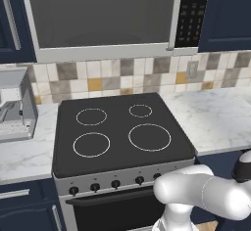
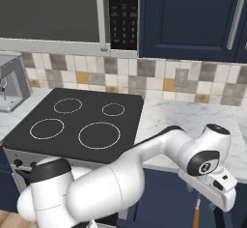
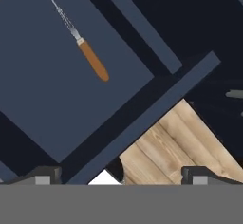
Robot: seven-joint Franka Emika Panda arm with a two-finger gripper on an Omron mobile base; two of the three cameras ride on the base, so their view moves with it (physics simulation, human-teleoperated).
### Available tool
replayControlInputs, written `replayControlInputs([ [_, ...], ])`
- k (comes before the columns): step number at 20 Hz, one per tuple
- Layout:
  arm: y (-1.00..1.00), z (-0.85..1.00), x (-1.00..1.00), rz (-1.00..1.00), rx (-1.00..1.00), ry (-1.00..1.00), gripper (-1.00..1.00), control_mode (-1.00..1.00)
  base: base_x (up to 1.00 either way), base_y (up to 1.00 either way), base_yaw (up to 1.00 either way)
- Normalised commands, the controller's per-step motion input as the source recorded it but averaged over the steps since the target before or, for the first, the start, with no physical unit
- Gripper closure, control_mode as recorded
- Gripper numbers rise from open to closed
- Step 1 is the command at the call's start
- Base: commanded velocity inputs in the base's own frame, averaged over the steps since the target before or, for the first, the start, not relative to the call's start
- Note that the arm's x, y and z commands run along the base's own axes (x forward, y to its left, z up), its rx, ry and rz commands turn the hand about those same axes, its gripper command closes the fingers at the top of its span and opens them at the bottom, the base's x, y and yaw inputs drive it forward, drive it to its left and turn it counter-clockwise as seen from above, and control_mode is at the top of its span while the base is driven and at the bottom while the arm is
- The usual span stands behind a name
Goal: Take the pizza cutter from the drawer on the right and place it on the dining counter for cutting.
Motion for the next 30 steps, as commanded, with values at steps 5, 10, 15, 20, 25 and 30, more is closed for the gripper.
replayControlInputs([
  [5,0.04,-0.28,0.00,0.03,0.00,0.00,-1.00,-1.00,0.00,0.00,0.00],
  [10,0.00,-0.27,0.00,0.05,0.00,0.00,-1.00,-1.00,0.00,0.00,0.00],
  [15,0.00,-0.20,0.00,0.06,0.00,0.00,-1.00,-1.00,0.00,0.00,0.00],
  [20,0.00,-0.06,0.00,0.05,0.00,0.00,-1.00,-1.00,0.00,0.00,0.00],
  [25,0.00,-0.10,0.02,0.02,0.00,0.00,-1.00,-1.00,0.00,0.00,0.00],
  [30,0.00,-0.15,0.04,0.03,0.00,0.00,-1.00,-1.00,0.00,0.00,0.00],
])
